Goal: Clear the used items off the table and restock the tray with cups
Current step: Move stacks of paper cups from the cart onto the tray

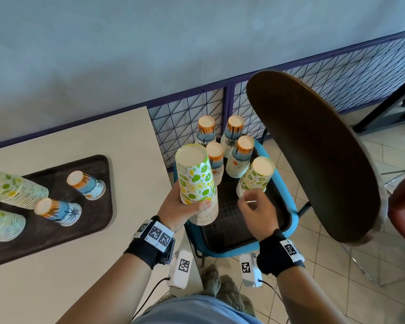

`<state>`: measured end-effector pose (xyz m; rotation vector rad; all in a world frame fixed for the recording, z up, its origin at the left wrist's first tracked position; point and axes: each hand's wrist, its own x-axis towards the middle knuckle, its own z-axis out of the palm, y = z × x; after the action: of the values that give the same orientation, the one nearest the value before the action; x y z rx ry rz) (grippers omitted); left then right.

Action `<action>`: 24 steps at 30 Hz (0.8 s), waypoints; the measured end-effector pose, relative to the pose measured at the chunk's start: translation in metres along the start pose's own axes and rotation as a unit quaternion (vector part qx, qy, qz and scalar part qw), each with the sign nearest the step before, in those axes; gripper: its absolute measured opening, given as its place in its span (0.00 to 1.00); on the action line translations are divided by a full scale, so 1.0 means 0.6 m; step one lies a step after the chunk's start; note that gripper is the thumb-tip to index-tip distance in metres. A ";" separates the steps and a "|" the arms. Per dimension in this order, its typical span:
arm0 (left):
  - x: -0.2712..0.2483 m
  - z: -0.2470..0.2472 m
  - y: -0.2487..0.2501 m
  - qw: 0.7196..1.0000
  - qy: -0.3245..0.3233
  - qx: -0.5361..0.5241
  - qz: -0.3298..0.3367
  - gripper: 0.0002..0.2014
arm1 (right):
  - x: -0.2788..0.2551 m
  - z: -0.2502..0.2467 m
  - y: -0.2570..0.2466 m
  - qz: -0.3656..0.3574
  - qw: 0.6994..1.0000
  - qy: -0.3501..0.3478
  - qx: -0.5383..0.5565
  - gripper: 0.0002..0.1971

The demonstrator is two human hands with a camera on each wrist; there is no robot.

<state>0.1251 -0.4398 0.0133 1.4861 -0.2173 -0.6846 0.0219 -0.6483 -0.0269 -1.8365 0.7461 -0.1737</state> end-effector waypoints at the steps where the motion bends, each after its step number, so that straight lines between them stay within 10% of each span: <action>1: -0.003 -0.001 0.004 1.000 0.003 -0.002 0.001 0.39 | 0.014 -0.006 0.011 0.031 0.998 0.052 -0.008 0.14; 8: -0.011 -0.001 0.020 1.000 0.015 -0.021 0.008 0.35 | 0.118 -0.005 0.057 0.105 0.990 0.087 0.027 0.59; 24: -0.015 -0.020 0.027 0.999 0.043 -0.028 0.005 0.27 | 0.147 0.025 0.066 0.073 0.992 0.072 -0.073 0.51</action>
<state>0.1289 -0.4257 0.0300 1.4559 -0.1392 -0.6130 0.0823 -0.6943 -0.0886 -1.9133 1.0133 -0.1604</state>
